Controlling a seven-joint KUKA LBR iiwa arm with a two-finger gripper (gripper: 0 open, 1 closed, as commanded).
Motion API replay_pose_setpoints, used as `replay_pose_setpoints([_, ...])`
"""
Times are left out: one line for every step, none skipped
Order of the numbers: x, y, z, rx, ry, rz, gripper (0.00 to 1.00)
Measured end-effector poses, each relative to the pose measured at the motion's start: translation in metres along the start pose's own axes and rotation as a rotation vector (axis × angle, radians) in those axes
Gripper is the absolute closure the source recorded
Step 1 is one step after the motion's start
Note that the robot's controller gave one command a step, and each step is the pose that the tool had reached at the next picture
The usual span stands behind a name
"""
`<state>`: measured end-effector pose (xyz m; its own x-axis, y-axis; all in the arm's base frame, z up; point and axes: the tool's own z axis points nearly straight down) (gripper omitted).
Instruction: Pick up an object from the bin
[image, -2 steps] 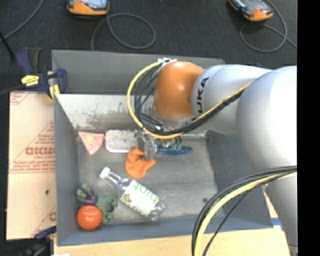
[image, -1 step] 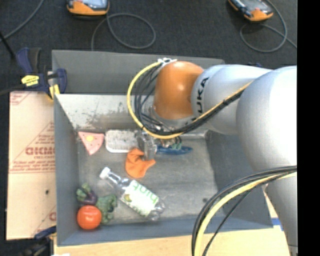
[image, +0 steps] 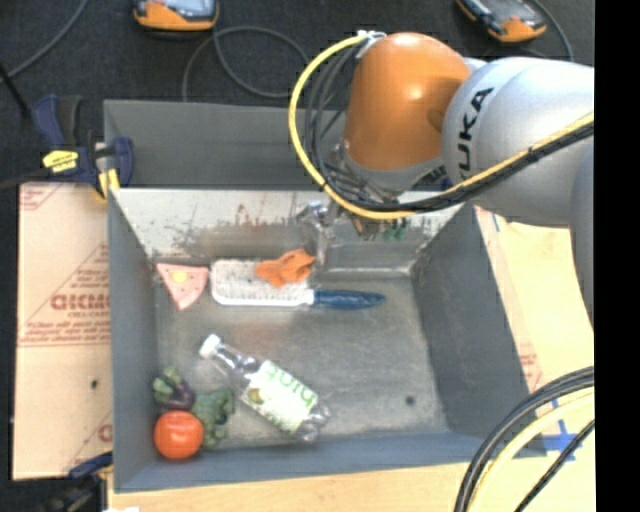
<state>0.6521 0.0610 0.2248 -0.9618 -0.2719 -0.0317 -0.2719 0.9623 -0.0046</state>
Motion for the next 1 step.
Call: replay_pose_setpoints([0.0013,0.0004,0.0027,-0.002,0.005,0.001,1.0])
